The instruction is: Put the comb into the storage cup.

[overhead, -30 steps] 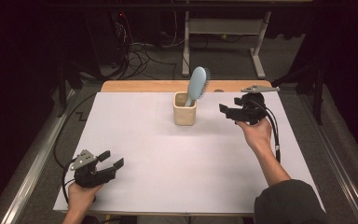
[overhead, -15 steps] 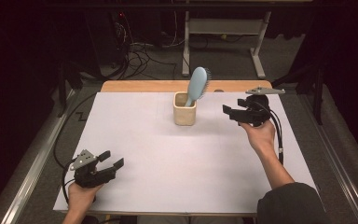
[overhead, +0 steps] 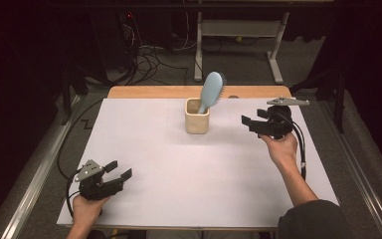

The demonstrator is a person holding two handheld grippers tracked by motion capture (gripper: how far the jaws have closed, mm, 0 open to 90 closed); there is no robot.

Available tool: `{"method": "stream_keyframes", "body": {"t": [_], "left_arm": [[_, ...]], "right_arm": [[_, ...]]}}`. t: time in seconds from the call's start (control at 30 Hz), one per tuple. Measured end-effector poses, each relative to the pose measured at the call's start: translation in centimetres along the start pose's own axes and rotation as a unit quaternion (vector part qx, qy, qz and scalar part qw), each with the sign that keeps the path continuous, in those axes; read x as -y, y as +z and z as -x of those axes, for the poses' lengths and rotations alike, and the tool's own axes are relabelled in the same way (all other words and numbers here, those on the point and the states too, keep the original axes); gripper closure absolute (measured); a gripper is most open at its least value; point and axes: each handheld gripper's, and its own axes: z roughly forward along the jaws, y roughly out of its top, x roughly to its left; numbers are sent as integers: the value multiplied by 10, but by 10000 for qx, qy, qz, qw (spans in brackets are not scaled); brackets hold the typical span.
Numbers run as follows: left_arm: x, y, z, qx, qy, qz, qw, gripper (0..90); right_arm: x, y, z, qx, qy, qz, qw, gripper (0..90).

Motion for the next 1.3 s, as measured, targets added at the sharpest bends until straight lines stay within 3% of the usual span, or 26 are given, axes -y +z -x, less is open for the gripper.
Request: {"method": "stream_keyframes", "body": {"t": [1.3], "left_arm": [[0, 0, 0, 3, 3, 5, 10000, 325]], "right_arm": [[18, -22, 10, 48, 24, 116, 9999, 325]]}}
